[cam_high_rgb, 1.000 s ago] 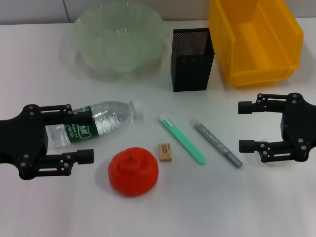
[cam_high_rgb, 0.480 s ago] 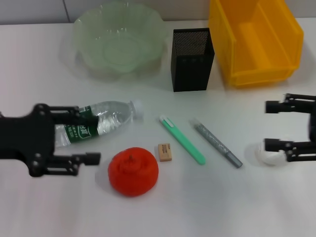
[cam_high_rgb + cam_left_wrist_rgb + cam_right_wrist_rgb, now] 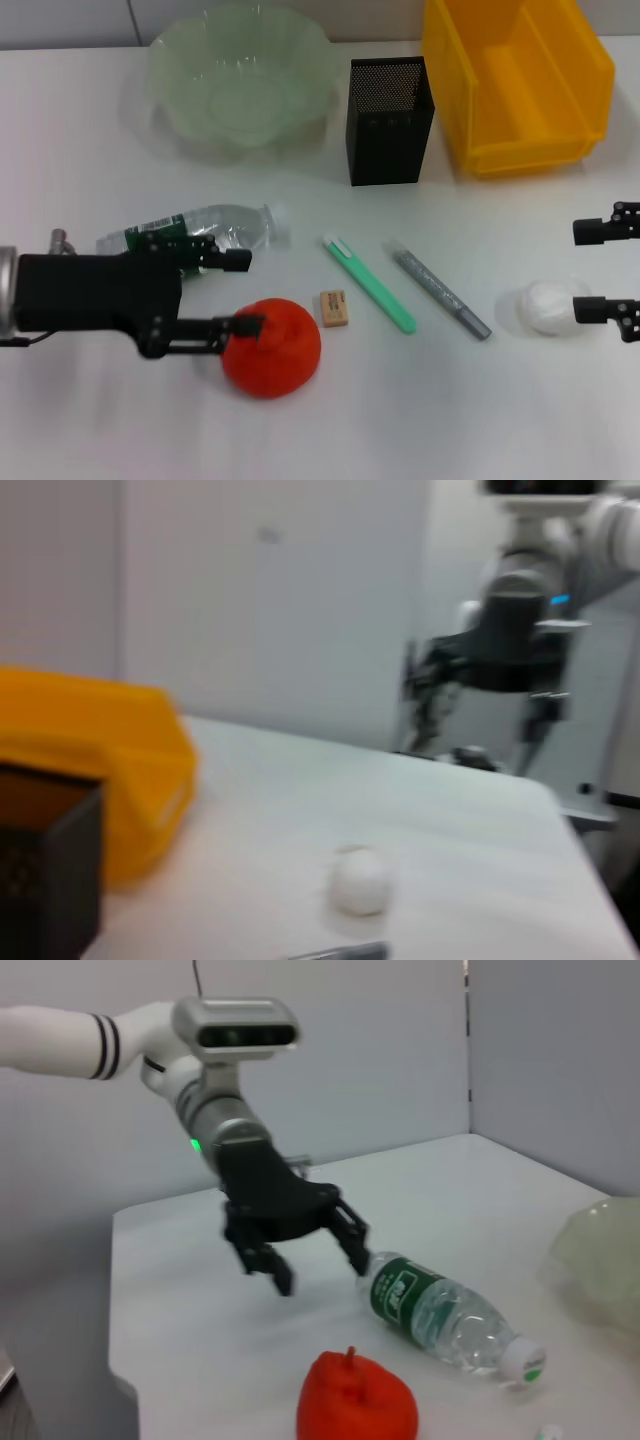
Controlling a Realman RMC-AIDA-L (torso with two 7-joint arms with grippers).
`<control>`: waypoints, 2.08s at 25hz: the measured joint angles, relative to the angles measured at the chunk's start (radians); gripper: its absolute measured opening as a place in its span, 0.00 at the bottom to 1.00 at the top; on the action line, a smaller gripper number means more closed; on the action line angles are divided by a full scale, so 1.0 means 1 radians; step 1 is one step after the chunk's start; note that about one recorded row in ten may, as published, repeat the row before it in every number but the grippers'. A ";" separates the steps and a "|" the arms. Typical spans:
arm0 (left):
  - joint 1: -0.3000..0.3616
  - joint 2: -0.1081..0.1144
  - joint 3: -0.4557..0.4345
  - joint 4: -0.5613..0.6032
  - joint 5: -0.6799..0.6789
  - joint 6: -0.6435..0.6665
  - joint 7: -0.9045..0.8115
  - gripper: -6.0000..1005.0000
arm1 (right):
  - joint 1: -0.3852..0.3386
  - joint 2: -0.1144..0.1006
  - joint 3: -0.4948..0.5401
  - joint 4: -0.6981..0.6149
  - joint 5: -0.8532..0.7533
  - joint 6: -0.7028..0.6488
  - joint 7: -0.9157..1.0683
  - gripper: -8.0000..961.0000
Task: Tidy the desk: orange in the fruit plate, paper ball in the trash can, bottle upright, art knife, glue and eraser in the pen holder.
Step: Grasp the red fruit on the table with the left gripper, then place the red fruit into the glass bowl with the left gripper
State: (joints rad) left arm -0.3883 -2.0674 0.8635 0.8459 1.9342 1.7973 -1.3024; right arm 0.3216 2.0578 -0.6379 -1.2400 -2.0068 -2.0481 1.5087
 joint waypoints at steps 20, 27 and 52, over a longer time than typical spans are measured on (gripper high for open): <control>-0.003 -0.002 0.278 -0.100 0.017 -0.293 0.001 0.62 | 0.029 0.013 -0.002 -0.014 -0.007 -0.022 0.000 0.80; -0.011 -0.001 0.295 -0.102 0.010 -0.298 0.021 0.62 | 0.021 0.018 0.002 -0.013 -0.007 -0.017 -0.015 0.80; -0.116 0.003 0.103 0.136 -0.146 -0.388 -0.289 0.12 | -0.063 0.022 0.040 0.026 -0.024 0.049 -0.025 0.80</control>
State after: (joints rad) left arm -0.5044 -2.0644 0.9666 0.9822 1.7880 1.4097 -1.5914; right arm 0.2583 2.0801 -0.5982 -1.2136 -2.0307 -1.9991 1.4833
